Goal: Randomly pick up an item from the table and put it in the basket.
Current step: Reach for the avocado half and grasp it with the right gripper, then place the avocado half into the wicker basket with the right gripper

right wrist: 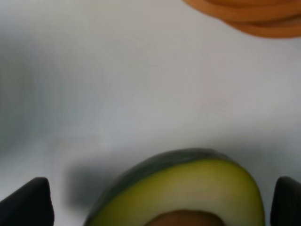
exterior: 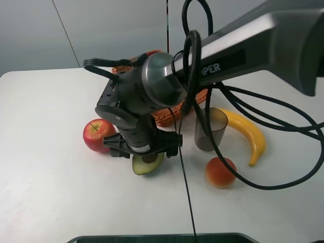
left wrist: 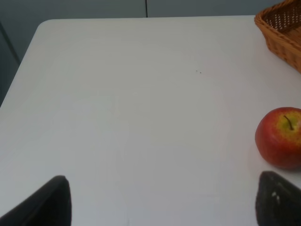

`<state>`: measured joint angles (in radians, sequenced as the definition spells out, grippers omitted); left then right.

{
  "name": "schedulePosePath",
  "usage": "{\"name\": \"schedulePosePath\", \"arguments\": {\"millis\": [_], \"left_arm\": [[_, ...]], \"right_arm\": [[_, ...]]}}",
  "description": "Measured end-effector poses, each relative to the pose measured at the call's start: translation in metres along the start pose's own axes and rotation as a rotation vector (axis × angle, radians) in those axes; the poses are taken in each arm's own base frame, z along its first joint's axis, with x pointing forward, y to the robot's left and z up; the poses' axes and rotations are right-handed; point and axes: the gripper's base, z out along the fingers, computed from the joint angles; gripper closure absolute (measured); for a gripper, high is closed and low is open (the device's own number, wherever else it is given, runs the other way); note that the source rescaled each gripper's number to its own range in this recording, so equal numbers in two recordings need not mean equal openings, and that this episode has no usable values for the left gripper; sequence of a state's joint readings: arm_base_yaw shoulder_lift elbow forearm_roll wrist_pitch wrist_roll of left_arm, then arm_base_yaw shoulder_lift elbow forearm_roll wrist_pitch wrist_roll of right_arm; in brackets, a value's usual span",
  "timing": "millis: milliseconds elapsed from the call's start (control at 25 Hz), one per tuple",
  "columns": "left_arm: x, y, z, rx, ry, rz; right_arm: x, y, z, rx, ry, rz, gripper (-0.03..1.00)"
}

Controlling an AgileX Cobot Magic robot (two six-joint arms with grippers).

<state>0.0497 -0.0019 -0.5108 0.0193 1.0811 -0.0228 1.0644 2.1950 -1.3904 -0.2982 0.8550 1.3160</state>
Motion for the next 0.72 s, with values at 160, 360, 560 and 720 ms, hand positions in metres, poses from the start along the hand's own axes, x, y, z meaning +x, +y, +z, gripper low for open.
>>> {"name": "schedulePosePath", "arguments": {"millis": [160,360,560,720], "left_arm": [[0.0,0.0,0.0,0.0,0.0,0.0],[0.0,0.0,0.0,0.0,0.0,0.002],[0.0,0.0,0.0,0.0,0.0,0.002],[0.0,0.0,0.0,0.0,0.0,0.002]], "right_arm": [[0.0003,0.0004,0.001,-0.002,0.002,0.001,0.13],[0.0004,-0.0001,0.001,0.003,0.003,0.003,0.97],[0.0004,-0.0001,0.001,0.003,0.003,0.003,0.97],[0.0004,-0.0001,0.001,0.003,0.003,0.003,0.97]]}}
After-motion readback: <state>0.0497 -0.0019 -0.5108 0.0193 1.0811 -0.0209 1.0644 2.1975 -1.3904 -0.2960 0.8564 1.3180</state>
